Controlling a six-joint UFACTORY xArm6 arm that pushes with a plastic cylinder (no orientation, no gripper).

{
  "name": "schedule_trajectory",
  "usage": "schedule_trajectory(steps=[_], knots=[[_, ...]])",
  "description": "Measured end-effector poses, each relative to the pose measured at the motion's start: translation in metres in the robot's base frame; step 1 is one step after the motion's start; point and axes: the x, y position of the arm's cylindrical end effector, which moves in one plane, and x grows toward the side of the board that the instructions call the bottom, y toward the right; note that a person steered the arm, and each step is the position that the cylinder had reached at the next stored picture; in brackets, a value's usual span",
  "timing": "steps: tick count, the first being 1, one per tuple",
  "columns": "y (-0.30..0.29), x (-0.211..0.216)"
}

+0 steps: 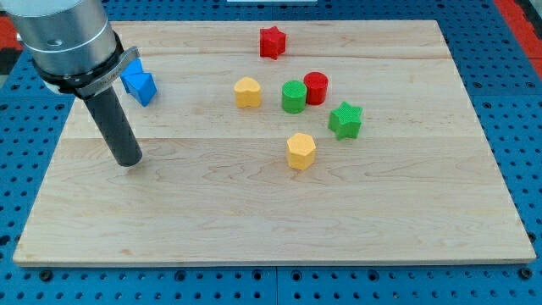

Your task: Point your arm at blue triangle

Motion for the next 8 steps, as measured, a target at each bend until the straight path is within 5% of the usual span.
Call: schedule_trajectory(steps=[8], knots=[[0.018,-0.055]])
